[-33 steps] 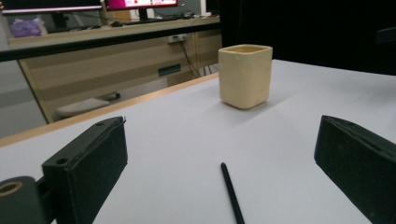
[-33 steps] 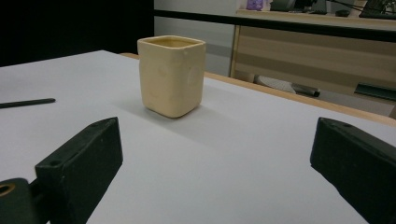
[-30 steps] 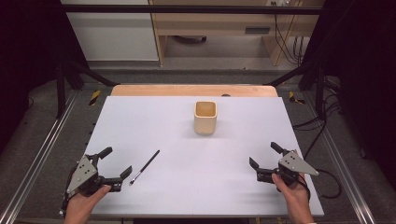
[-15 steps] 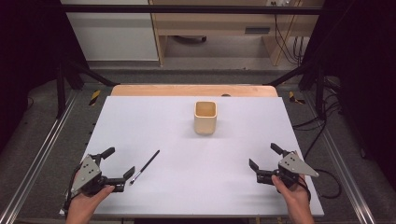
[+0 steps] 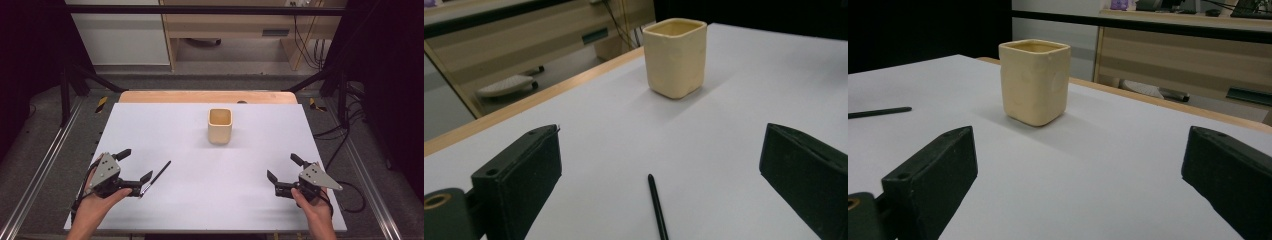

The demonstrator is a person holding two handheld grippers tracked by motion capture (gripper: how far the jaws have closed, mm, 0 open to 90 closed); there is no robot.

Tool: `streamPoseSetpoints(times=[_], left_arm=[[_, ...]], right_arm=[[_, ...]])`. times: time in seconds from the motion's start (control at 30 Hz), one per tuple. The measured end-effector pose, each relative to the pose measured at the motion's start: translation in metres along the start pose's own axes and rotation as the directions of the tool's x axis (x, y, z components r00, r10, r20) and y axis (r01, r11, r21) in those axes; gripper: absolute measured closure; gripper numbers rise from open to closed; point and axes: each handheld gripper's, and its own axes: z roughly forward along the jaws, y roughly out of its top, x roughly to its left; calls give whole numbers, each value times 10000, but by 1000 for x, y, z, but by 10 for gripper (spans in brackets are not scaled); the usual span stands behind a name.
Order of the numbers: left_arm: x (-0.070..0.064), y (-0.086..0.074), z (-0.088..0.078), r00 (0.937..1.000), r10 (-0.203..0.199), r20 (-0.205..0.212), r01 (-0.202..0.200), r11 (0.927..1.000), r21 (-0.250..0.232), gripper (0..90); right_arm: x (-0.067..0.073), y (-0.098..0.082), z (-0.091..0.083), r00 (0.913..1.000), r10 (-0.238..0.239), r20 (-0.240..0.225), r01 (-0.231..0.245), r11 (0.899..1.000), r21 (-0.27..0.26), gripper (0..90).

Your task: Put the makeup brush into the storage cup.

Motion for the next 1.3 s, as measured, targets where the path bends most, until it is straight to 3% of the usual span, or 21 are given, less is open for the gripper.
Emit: streamPoseSetpoints(times=[0.1,0.13,0.23,0.4,0.5,0.53,0.57,0.6,0.63,0.67,0.7,0.73,0.8,0.83,0.87,0.9,0.93,1.03,1.23,1.27,1.3], left_arm=[[1,8,2,9999,-115,73,111,9987,488,34],[4,14,5,9988,-457,154,443,9957,813,35],[6,22,9,9984,-552,131,531,9906,1263,39],[8,39,18,9988,-324,354,242,9771,2113,39],[8,51,26,9984,-128,551,-27,9622,2722,40],[8,51,26,9984,-128,551,-27,9622,2722,40],[8,55,31,9980,-23,633,-173,9519,3059,40],[8,55,31,9980,-23,633,-173,9519,3059,40],[7,57,36,9974,83,716,-327,9373,3471,39],[7,57,36,9974,83,716,-327,9373,3471,39],[6,58,42,9965,117,832,-436,9180,3941,38],[6,58,42,9965,117,832,-436,9180,3941,38],[4,56,50,9956,47,936,-466,8917,4502,39],[4,54,53,9954,21,960,-470,8827,4677,39],[4,54,53,9954,21,960,-470,8827,4677,39],[2,51,58,9948,34,1016,-535,8674,4947,38],[2,51,58,9948,34,1016,-535,8674,4947,39],[1,47,66,9949,-45,1012,-484,8564,5140,42],[2,37,74,9940,-38,1097,-598,8192,5704,46],[2,37,74,9940,-38,1097,-598,8192,5704,45],[3,34,76,9938,-94,1108,-572,8114,5817,45]], right_arm=[[0,0,0,10000,-28,-42,28,10000,-35,17],[1,0,0,10000,-5,-21,5,10000,-21,17],[0,1,0,10000,24,-8,-24,10000,-19,17],[0,1,-1,10000,8,-16,-8,10000,-37,17],[0,1,-2,10000,-1,14,1,10000,-17,16],[0,1,-2,10000,-1,14,1,10000,-17,16],[-1,1,-2,10000,-12,15,12,10000,-9,15],[0,1,-2,10000,-4,13,4,10000,12,15],[0,1,-2,10000,-22,7,22,10000,20,16],[0,1,-2,10000,-22,7,22,10000,20,16],[1,1,-2,10000,-52,-21,52,10000,77,15],[1,1,-2,10000,-52,-21,52,10000,77,15],[3,1,-1,9999,-125,-58,125,9999,119,16],[3,1,-2,9999,-117,-61,117,9998,134,16],[3,1,-2,9999,-117,-61,117,9998,134,16],[3,1,-2,9999,-120,-68,121,9998,135,16],[3,1,-2,9999,-101,-66,102,9999,136,16],[2,1,-2,9999,-95,-71,96,9999,135,16],[3,0,-1,9999,-103,-70,104,9999,138,17],[3,0,-1,9999,-103,-70,104,9999,138,17],[3,0,-2,9999,-119,-70,120,9998,142,16]])
